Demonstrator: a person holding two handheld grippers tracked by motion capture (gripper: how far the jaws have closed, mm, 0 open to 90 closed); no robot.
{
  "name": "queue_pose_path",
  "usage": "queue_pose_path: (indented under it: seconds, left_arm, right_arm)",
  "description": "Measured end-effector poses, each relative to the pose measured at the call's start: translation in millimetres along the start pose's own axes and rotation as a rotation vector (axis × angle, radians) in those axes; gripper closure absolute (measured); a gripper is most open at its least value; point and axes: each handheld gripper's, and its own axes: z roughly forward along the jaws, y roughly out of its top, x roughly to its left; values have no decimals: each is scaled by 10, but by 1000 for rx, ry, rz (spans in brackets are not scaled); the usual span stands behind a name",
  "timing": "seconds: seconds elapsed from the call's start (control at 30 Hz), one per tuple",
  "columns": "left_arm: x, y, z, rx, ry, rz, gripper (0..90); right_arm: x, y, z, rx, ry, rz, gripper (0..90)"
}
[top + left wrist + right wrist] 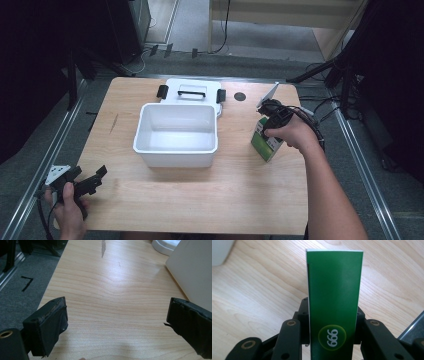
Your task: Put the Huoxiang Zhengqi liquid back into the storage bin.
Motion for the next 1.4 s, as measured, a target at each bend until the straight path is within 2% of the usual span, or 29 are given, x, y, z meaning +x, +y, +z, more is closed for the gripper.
queue_pose_path:
  seconds: [0.1,0.17,0.2,0.23,0.27,0.33,0.37,0.4,0.43,0.47,0.5,0.53,0.6,0.87,1.13,1.4]
  left_arm:
    - [-8,-2,-5,-3,1,11,41]
    - [-11,-3,-5,-6,3,13,41]
    - [-11,-3,-7,-6,2,18,41]
    - [-12,-3,-8,-6,2,19,41]
    - [-12,-3,-8,-6,2,19,41]
    - [-13,-4,-8,-7,3,21,40]
    - [-14,-3,-7,-7,5,22,41]
    - [-15,-3,-8,-6,5,23,41]
    - [-16,-3,-5,-8,8,18,41]
    - [-16,-3,-5,-8,8,18,41]
    - [-16,-3,-5,-8,8,17,41]
    - [-16,-3,-5,-7,9,18,41]
    - [-17,-2,-6,-6,9,19,41]
    - [-16,-2,-6,-7,9,16,41]
    - [-16,-2,-6,-6,9,17,41]
    - [-15,-2,-6,-5,7,16,41]
  right_arm:
    - [26,-1,-100,-27,3,-59,649]
    - [39,-4,-124,-28,-3,-73,649]
    - [70,-12,-188,-47,-8,-120,648]
    - [79,-13,-215,-59,-2,-143,648]
    - [79,-13,-215,-59,-2,-143,648]
    - [113,-19,-270,-72,16,-192,645]
    - [162,-27,-319,-72,31,-248,643]
    - [186,-29,-342,-70,36,-278,643]
    - [209,-30,-365,-69,37,-307,643]
    - [209,-30,-365,-69,37,-307,643]
    - [257,-29,-419,-74,24,-347,644]
    - [275,-25,-451,-78,13,-362,644]
    - [287,-23,-475,-81,8,-369,644]
    - [327,19,-745,-111,-5,-422,646]
    - [398,79,-895,-122,-7,-536,646]
    - [524,192,-1056,-147,4,-574,645]
